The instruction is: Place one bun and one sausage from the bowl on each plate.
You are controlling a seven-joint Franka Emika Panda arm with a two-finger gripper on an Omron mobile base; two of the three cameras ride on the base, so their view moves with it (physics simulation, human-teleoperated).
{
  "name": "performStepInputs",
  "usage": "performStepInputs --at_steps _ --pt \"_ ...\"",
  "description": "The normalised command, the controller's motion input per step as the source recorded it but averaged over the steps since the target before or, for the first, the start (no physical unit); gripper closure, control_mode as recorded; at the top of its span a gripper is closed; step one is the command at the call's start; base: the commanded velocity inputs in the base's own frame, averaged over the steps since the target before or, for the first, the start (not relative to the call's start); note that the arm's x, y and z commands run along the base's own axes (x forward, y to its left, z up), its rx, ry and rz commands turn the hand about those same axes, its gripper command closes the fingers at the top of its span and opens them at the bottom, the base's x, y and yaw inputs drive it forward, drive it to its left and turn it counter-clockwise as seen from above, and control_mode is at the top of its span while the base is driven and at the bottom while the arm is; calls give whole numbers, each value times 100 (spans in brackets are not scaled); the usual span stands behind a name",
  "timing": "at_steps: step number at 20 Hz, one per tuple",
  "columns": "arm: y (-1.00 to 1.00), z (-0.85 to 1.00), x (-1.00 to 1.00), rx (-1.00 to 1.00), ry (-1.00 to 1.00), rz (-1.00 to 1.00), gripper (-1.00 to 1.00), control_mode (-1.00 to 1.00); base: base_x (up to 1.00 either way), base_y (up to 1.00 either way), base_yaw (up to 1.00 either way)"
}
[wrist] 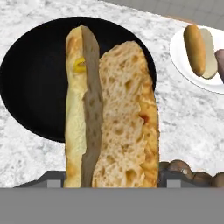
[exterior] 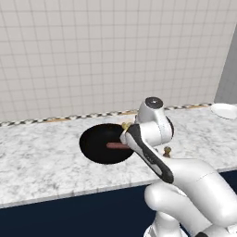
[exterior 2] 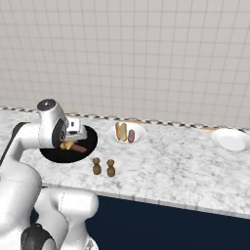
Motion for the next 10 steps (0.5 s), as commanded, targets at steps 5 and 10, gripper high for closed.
performStepInputs --at_steps 5,10 --pt "-100 72 -56 2 6 -43 100 -100 0 0 0" --pt "-81 20 -41 11 8 -23 100 -100 0 0 0"
